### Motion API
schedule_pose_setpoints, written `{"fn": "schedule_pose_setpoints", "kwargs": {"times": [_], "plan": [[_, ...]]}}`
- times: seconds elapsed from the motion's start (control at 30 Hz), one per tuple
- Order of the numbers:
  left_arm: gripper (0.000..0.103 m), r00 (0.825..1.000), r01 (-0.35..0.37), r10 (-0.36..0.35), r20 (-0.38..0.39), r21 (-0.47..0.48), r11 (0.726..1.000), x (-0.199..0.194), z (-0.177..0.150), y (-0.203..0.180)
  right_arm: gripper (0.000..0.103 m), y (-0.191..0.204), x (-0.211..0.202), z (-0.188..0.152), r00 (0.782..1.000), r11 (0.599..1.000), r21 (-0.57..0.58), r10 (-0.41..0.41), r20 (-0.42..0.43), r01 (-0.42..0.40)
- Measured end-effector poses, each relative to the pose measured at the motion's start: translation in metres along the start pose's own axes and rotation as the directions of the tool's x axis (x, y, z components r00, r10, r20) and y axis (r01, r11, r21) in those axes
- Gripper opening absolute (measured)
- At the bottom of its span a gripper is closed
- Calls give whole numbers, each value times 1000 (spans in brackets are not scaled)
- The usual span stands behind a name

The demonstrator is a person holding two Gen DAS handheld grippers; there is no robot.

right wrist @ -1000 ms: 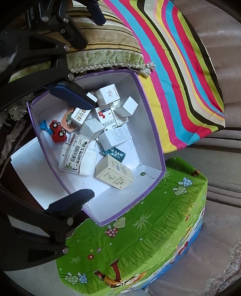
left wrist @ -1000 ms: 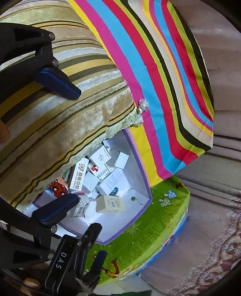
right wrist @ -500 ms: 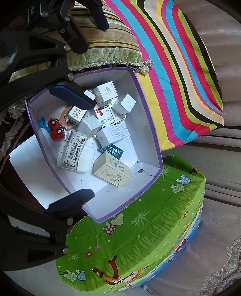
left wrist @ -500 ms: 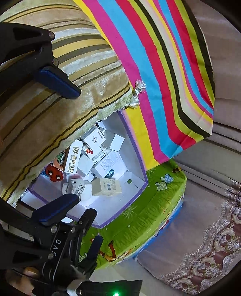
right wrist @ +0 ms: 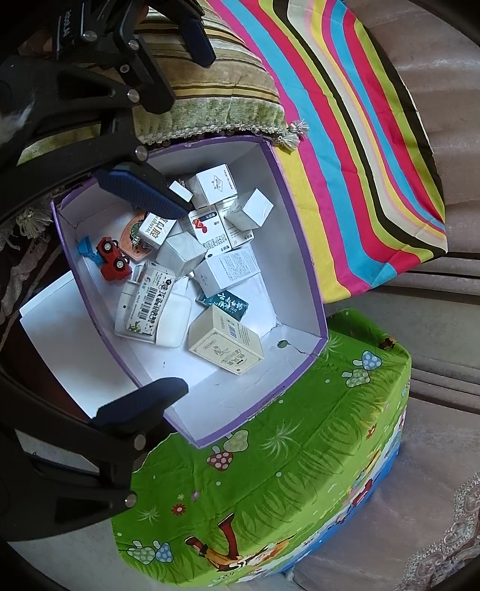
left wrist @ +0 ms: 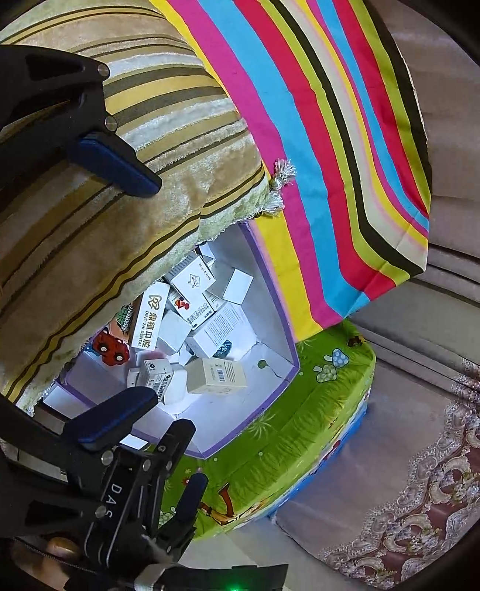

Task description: Organize rigid objects

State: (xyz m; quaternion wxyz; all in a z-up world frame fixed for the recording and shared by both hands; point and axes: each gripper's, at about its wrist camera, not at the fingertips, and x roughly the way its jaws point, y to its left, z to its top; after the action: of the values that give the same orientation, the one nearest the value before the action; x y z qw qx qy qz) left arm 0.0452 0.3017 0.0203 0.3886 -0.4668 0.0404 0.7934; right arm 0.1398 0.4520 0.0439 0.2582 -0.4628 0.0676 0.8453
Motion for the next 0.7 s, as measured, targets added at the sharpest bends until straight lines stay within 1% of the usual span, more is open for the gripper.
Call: {"fn": "schedule_pose_setpoints", "kwargs": {"times": [0.7], "plan": [[103, 1000, -2, 2, -2, 3, 1000, 1, 0, 0, 89, -1, 3, -1, 1000, 1000, 5, 7, -9, -7]]}}
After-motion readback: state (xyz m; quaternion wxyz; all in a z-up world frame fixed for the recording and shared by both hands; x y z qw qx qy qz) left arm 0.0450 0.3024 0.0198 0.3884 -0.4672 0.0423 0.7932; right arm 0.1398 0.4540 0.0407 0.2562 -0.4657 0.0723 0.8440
